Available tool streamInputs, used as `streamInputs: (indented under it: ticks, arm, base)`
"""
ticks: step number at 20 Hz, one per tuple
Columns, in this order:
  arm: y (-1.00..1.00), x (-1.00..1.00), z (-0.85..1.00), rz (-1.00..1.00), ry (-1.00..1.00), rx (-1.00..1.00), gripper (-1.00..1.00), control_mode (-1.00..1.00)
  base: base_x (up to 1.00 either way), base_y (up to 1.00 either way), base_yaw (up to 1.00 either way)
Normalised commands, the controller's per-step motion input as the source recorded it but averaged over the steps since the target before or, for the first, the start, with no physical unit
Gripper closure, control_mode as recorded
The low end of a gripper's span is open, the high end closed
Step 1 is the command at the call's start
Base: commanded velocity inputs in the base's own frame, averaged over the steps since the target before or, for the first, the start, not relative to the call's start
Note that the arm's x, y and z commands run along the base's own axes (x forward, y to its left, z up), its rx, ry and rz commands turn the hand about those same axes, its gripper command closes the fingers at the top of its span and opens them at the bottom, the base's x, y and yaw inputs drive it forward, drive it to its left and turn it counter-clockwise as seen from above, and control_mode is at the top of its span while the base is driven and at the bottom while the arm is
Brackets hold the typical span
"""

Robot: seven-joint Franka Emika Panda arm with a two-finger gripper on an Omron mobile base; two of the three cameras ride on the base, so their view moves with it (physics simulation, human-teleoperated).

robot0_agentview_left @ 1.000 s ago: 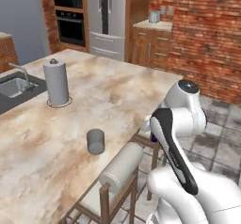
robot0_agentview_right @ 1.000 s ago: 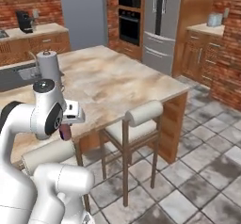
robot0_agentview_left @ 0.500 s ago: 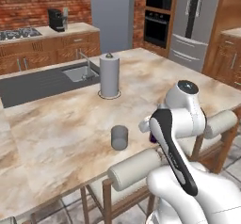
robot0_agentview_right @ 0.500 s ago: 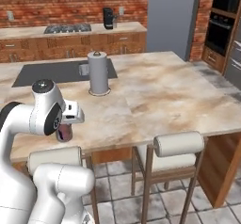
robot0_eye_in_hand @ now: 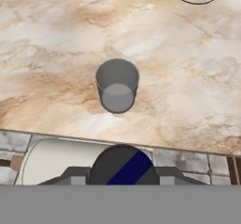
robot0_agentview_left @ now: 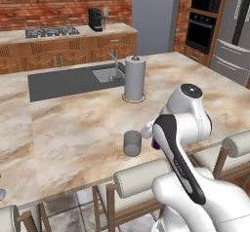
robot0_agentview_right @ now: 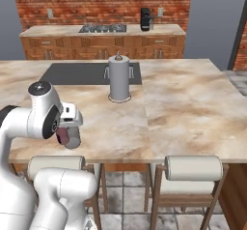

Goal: There is a wine glass and glass cup on the dining counter. Place the wine bottle next to the wine glass and the juice bottle next to the glass cup.

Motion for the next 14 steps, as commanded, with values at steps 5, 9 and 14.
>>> streamInputs:
  ticks: [5, 9, 14]
  arm:
    - [0.0, 0.0, 0.0, 0.0, 0.0, 0.0, 1.0, 1.0]
    - [0.0, 0.0, 0.0, 0.0, 0.0, 0.0, 1.0, 1.0]
    - [0.0, 0.0, 0.0, 0.0, 0.0, 0.0, 1.0, 1.0]
  base:
    - [0.0, -0.16, 0.0]
    - [0.0, -0.16, -0.01]
    - [0.0, -0.07, 0.0]
